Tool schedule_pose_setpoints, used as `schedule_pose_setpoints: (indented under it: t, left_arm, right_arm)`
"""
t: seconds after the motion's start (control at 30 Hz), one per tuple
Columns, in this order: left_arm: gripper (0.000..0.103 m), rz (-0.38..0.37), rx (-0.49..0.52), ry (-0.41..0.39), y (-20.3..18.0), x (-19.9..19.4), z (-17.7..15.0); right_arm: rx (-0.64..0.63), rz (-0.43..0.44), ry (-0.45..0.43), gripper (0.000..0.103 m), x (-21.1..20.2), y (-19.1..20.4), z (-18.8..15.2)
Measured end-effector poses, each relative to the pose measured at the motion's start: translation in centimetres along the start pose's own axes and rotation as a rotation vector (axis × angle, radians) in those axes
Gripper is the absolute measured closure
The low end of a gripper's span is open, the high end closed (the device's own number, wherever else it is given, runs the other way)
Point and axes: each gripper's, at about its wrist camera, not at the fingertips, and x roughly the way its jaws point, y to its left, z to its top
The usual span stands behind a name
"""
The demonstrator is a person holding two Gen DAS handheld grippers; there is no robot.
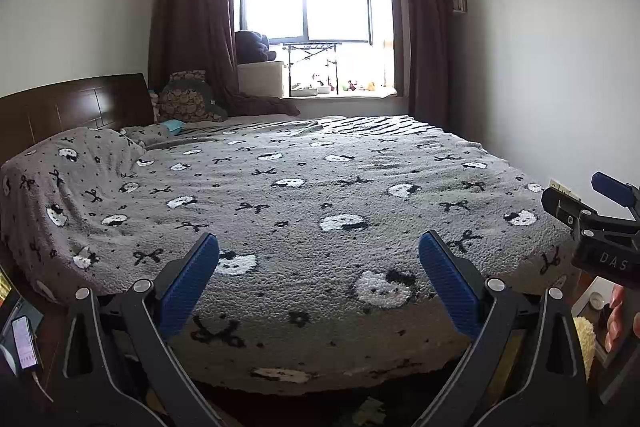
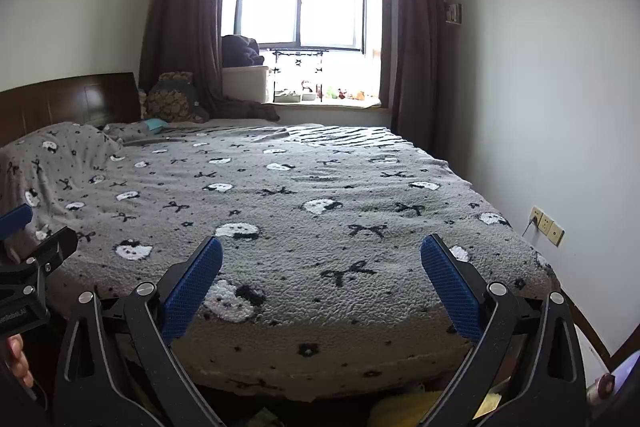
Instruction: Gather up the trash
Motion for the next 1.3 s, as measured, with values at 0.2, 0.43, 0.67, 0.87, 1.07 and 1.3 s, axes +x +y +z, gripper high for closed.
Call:
schedule_pose_setpoints:
  t: [0.2,0.43,0.67,0.87,1.07,1.3]
  left_arm:
    - [0.008,0.0,-0.001,-0.001,-0.04,-0.02,0.04]
    - [0.008,0.001,-0.001,-0.001,-0.05,-0.05,0.06]
    - [0.008,0.004,-0.003,-0.003,-0.18,-0.03,0.32]
    - [0.008,0.009,-0.007,0.0,-0.02,0.03,0.37]
    - [0.008,0.034,-0.023,-0.003,0.35,-0.13,0.42]
    - [0.008,0.038,-0.034,-0.017,0.43,-0.26,0.48]
  right_arm:
    - [0.0,0.001,0.001,0.003,-0.01,0.03,-0.02]
    - [-0.001,0.003,0.004,0.003,0.01,0.11,-0.02]
    - [-0.001,0.005,0.004,0.003,0.05,0.08,0.04]
    - [0.001,0.006,0.005,0.003,0.15,0.17,0.05]
    - [0.002,0.005,0.009,0.003,0.22,0.13,-0.05]
    - [0.0,0.005,0.012,0.003,0.28,0.15,-0.11]
